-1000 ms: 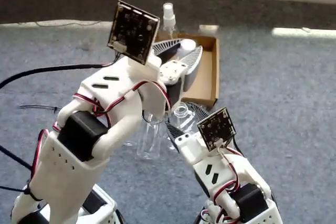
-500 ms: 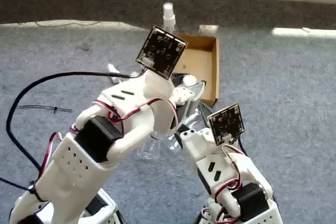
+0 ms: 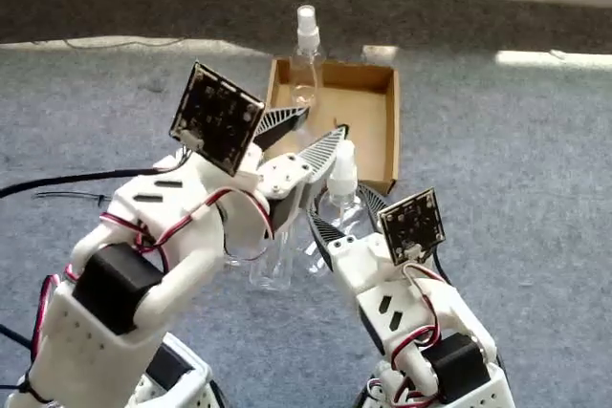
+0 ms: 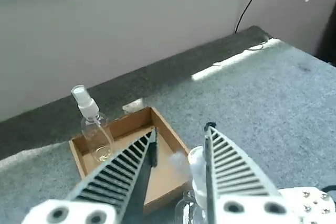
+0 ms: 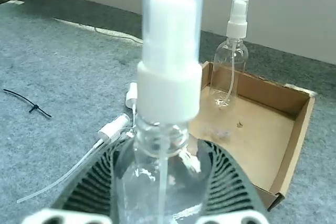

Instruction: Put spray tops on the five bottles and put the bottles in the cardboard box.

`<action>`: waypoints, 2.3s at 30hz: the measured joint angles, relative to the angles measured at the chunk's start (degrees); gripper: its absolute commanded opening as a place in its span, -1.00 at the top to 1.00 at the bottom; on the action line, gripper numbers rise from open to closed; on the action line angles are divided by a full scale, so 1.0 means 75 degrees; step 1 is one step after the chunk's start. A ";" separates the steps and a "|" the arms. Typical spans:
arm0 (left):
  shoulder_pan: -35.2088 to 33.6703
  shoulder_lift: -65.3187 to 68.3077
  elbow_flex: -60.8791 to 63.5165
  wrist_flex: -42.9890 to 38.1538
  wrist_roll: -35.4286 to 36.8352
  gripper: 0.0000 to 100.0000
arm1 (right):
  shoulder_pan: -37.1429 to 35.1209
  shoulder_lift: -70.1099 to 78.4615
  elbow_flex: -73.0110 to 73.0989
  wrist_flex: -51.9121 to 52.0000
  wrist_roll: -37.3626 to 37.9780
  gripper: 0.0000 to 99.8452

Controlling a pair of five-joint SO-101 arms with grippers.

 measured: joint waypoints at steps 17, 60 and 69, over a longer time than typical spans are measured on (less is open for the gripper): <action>0.0539 0.0504 0.0023 0.0891 -0.0516 0.71 | 0.0012 0.0012 0.0012 0.0012 0.0000 0.99; -0.6119 0.0059 0.6423 -0.2297 -0.0574 0.70 | 0.0340 1.0526 -0.3106 -0.9846 -0.0047 0.99; -0.6119 0.0059 0.6716 -0.2766 -0.0574 0.70 | 0.0316 1.2730 -0.3141 -1.1921 -0.0047 0.99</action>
